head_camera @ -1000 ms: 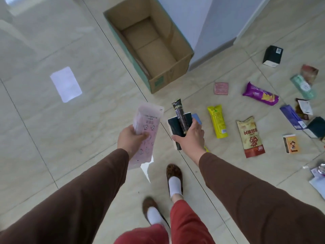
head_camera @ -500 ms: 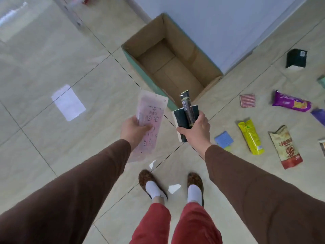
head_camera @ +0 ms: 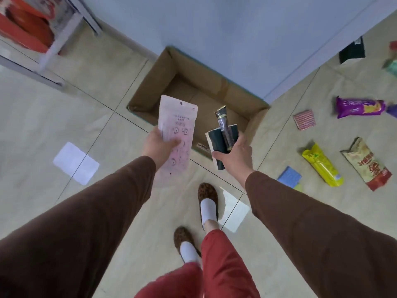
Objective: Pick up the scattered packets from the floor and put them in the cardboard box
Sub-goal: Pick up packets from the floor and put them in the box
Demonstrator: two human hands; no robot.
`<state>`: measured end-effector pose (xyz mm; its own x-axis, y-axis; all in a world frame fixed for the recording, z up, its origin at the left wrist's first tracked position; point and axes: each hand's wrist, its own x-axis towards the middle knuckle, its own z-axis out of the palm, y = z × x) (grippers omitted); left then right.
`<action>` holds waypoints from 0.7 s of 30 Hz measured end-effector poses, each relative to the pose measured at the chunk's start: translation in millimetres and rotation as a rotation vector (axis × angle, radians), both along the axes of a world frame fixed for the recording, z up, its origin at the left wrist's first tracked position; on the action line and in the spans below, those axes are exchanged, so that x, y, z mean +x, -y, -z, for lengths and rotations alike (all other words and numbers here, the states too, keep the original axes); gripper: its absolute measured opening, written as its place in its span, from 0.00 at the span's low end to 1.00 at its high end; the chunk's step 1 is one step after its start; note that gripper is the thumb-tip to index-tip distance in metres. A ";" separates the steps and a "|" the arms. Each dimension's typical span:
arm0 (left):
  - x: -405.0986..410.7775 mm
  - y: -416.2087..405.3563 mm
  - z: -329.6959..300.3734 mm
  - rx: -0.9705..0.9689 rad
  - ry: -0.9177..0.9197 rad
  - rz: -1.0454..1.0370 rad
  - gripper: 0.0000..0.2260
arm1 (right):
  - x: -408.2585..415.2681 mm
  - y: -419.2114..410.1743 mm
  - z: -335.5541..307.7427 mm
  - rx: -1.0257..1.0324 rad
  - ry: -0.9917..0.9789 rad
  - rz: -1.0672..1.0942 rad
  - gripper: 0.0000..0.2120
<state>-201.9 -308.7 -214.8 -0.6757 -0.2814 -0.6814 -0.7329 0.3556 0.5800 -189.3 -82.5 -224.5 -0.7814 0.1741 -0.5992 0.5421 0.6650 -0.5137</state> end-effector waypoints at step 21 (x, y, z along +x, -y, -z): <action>-141.6 16.4 41.6 -0.276 -0.266 0.933 0.18 | -54.0 60.9 41.6 0.200 -0.065 0.194 0.23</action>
<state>-343.5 -325.1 -256.4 -0.8273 0.3122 -0.4671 0.0478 0.8675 0.4951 -243.3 -143.4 -266.2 -0.7576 0.4340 -0.4875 0.6395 0.6433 -0.4210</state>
